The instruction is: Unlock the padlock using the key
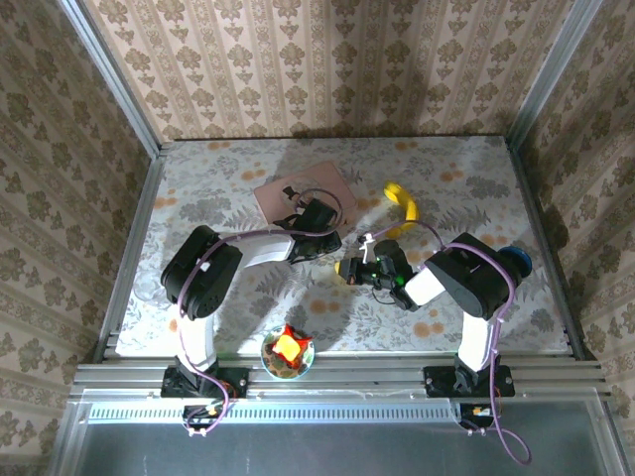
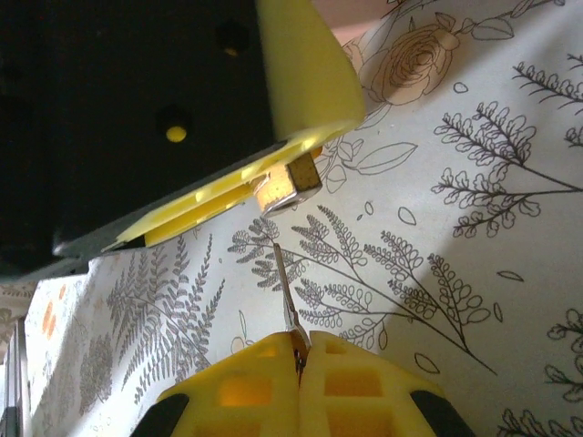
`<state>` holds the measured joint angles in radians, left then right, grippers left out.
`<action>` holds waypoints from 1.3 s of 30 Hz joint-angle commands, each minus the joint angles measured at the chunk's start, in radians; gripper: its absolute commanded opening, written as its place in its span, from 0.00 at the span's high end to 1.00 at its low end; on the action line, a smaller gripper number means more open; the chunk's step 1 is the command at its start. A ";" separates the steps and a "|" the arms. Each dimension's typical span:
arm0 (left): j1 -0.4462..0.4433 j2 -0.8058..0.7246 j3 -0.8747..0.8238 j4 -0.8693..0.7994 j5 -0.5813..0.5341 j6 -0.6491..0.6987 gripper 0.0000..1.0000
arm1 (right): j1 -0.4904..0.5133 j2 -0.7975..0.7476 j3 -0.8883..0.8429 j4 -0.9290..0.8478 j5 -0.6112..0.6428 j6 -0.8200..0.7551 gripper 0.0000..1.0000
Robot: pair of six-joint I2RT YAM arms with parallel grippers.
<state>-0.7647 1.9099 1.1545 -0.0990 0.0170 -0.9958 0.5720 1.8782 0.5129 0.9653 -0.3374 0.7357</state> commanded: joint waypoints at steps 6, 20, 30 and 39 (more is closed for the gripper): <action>-0.001 -0.035 -0.010 0.042 0.023 -0.004 1.00 | 0.003 0.045 0.030 -0.050 0.089 0.039 1.00; -0.002 -0.035 -0.010 0.036 0.020 -0.010 1.00 | 0.003 0.058 0.002 0.016 0.133 0.059 1.00; -0.002 -0.029 -0.008 0.038 0.024 -0.015 1.00 | 0.003 0.069 -0.005 0.050 0.149 0.085 1.00; -0.002 -0.031 -0.010 0.037 0.023 -0.016 1.00 | 0.003 0.084 -0.007 0.093 0.155 0.101 1.00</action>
<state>-0.7647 1.9099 1.1511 -0.0906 0.0196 -1.0000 0.5797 1.9274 0.5205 1.0637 -0.2600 0.8272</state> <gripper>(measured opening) 0.299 0.066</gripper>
